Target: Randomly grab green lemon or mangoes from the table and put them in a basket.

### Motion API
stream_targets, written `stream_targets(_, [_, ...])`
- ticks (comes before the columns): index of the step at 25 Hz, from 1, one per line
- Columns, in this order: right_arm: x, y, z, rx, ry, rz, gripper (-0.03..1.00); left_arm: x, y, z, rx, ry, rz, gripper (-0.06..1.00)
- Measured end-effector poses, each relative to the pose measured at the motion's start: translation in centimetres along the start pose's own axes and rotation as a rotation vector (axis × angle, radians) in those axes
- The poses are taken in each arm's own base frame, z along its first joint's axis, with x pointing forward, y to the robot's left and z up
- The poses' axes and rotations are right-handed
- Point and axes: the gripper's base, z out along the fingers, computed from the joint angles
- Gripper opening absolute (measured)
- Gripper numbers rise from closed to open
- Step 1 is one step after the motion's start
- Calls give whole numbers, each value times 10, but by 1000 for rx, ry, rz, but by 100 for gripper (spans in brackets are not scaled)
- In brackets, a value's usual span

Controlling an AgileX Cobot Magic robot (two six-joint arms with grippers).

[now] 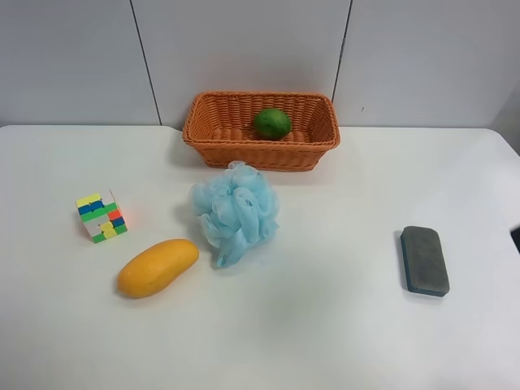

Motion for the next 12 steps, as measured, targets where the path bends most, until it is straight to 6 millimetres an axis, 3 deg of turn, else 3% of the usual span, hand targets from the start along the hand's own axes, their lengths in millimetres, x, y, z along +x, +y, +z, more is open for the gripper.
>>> stream_targets(6, [62, -9, 13, 50, -69, -21, 99, 0, 0, 0, 0, 0, 0, 99])
stream_targets(9, [79, -12, 19, 65, -118, -28, 99, 0, 0, 0, 0, 0, 0, 99])
stream_targets(12, [82, -12, 16, 60, -205, -32, 99, 0, 0, 0, 0, 0, 0, 99])
